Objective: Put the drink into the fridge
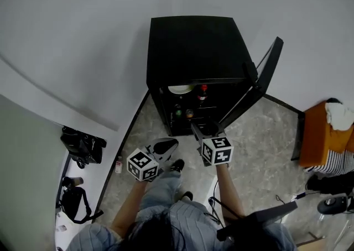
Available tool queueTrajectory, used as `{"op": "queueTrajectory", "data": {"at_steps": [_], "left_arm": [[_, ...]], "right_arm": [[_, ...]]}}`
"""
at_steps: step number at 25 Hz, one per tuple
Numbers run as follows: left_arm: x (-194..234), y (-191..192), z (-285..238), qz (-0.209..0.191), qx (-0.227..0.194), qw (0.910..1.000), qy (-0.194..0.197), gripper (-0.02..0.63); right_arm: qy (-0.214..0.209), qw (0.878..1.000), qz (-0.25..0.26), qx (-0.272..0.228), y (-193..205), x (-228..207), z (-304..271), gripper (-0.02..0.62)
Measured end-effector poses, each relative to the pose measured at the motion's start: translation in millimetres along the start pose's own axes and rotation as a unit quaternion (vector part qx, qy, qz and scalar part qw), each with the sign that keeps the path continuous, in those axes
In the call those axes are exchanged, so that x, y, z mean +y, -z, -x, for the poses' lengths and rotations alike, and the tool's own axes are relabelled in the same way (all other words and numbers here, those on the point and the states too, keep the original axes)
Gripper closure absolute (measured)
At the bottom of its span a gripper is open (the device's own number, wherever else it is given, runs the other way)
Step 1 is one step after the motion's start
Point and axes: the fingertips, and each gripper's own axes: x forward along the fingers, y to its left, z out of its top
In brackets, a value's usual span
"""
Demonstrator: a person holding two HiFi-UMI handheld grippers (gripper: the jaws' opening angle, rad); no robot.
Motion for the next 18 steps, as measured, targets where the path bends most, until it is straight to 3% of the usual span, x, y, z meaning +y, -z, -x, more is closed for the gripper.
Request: {"op": "queueTrajectory", "data": {"at_steps": [5,18], "left_arm": [[-17.5,-5.9,15.0,-0.008,-0.011,0.9999,-0.005,0.595],[-90.7,-8.5,40.2,-0.038,-0.034,0.9987,0.006,0.595]], "right_arm": [[0.01,1.0,-0.013,-0.012,3.5,19.5,41.8,0.417],[0.01,0.999,-0.02,-0.026,24.7,72.3,131.8,0.475]]}}
